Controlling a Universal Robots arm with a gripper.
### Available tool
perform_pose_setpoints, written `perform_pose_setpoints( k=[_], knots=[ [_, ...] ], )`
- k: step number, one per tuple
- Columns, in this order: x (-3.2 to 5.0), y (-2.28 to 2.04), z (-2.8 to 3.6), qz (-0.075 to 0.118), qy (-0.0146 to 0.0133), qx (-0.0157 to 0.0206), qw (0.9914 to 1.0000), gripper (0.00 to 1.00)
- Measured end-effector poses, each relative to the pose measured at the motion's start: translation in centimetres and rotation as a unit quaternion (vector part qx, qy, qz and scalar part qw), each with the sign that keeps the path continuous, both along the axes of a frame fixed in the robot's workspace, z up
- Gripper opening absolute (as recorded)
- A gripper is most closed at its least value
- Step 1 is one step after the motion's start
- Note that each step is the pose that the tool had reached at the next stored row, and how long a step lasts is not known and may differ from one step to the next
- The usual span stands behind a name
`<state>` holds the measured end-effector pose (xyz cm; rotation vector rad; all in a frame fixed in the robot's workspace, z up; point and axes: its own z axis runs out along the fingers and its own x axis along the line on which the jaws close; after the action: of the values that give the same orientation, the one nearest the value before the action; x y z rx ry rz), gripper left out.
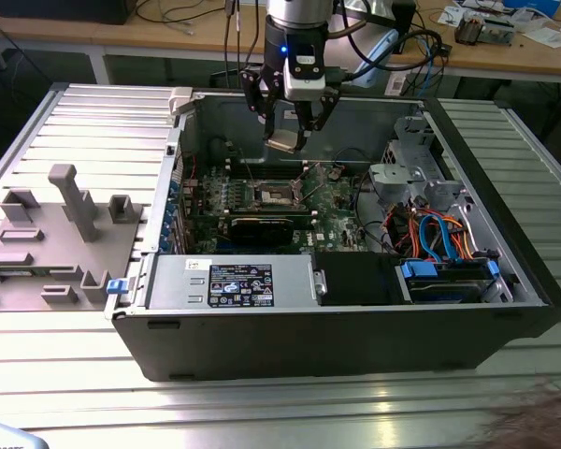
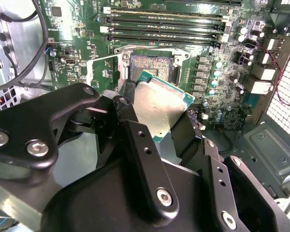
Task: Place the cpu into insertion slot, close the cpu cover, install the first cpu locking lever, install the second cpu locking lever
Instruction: 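Place the cpu into insertion slot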
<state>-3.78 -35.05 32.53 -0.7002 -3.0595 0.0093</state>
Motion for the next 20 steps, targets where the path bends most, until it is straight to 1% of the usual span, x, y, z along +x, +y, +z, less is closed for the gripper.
perform_pose_setpoints(
  k=[7,9,20],
  knots=[
    [0.00,0.00,-0.01,-0.002,0.0000,0.0000,1.00000,0.55],
    [0.00,0.00,-0.03,-0.006,0.0000,0.0000,0.99998,0.55],
    [0.00,0.00,-0.04,-0.008,0.0000,0.0000,0.99996,0.55]
  ],
)
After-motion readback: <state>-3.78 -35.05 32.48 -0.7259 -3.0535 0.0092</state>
